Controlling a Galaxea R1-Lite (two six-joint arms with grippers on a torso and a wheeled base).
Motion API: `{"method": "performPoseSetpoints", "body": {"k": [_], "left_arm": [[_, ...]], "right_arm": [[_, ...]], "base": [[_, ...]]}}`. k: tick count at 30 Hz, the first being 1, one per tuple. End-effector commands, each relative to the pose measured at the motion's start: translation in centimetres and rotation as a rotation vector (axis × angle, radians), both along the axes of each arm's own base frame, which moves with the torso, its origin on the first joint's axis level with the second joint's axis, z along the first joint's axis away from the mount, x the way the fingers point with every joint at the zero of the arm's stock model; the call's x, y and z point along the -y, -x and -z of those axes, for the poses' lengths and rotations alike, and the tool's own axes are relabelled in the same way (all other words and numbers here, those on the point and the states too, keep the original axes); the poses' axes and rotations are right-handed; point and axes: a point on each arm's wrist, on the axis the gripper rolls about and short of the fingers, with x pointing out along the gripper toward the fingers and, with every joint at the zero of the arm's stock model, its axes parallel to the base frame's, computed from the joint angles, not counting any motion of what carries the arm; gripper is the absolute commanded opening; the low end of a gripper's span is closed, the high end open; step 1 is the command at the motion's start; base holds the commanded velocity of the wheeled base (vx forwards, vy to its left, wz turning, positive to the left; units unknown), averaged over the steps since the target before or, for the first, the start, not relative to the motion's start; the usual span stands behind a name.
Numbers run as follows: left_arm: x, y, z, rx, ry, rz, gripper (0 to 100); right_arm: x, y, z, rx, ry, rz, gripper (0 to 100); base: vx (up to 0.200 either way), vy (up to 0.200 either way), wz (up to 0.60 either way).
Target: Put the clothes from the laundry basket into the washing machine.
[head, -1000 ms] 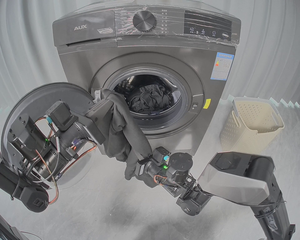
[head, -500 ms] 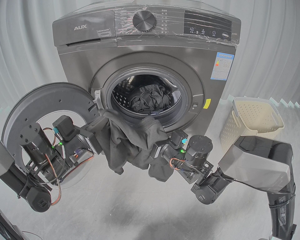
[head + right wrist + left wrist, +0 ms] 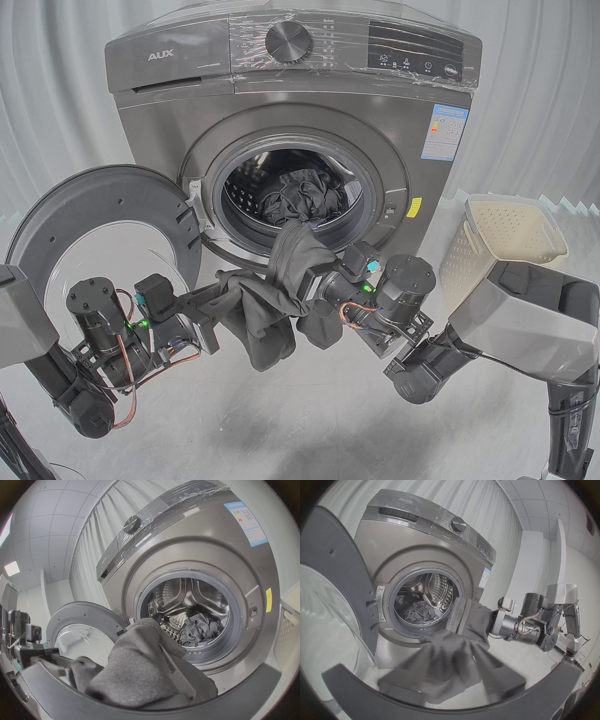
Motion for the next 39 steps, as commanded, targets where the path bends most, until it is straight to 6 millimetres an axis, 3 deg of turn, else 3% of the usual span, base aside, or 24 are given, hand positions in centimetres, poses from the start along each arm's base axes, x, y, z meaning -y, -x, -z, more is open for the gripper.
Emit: {"method": "performPoseSetpoints", "body": {"k": [1,9,20,28,39], "left_arm": [[0.0,0.0,1.2,-0.043,-0.023,0.002,100],[0.0,0.2,4.2,-0.131,-0.116,0.015,100],[0.5,-0.6,5.3,-0.154,-0.127,0.022,100],[2.4,-3.3,5.9,-0.110,-0.106,0.039,100],[3.8,-6.4,7.1,-0.071,-0.088,0.039,100]], "right_arm": [[0.4,-0.3,-1.0,0.021,-0.017,0.011,0],[0.7,-0.6,-1.9,0.045,-0.035,0.020,0],[-0.2,0.4,-1.8,0.043,-0.034,-0.011,0],[-0.3,0.3,-1.9,0.044,-0.030,-0.015,0],[-2.5,2.4,-1.7,0.031,-0.029,-0.079,0]], "base": [[0.000,0.000,0.00],[0.000,0.000,0.00],[0.000,0.000,0.00],[0.000,0.000,0.00],[0.000,0.000,0.00]]}}
